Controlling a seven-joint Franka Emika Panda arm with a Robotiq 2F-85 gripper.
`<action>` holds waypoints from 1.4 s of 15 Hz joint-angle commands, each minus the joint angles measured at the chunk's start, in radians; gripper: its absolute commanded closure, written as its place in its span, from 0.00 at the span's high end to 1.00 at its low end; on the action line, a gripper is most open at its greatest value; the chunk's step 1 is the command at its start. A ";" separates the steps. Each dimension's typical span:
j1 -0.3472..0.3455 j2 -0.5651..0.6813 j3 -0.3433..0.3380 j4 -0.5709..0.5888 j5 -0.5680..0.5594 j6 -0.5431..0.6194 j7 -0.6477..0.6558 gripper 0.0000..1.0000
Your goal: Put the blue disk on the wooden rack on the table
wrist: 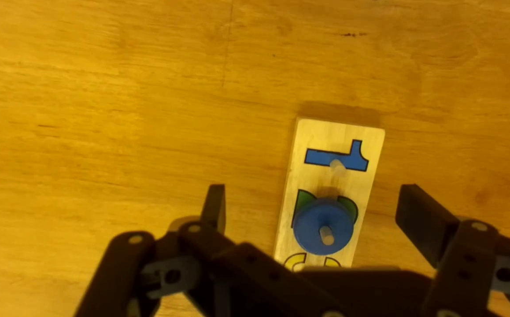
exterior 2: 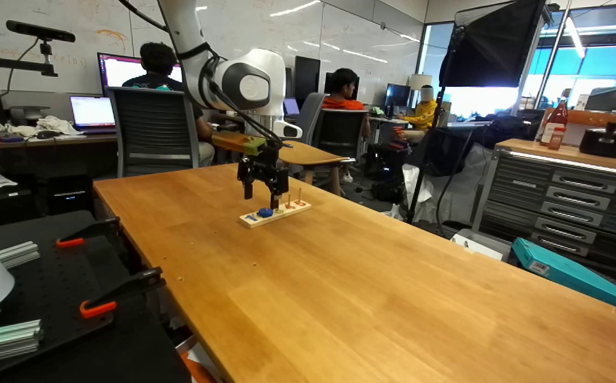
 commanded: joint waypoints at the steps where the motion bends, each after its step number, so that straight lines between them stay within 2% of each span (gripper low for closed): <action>1: 0.010 0.056 0.009 0.048 0.007 0.032 0.015 1.00; 10: 0.014 0.128 0.017 0.111 0.011 0.055 0.016 1.00; 11: 0.013 0.133 0.018 0.116 0.013 0.058 0.014 0.75; 12: 0.012 0.138 0.020 0.122 0.015 0.059 0.013 0.74; 17: 0.008 0.156 0.027 0.145 0.026 0.058 0.008 0.33; 19: 0.005 0.163 0.027 0.155 0.028 0.055 0.007 0.19; 21: 0.001 0.168 0.025 0.162 0.031 0.049 0.006 0.18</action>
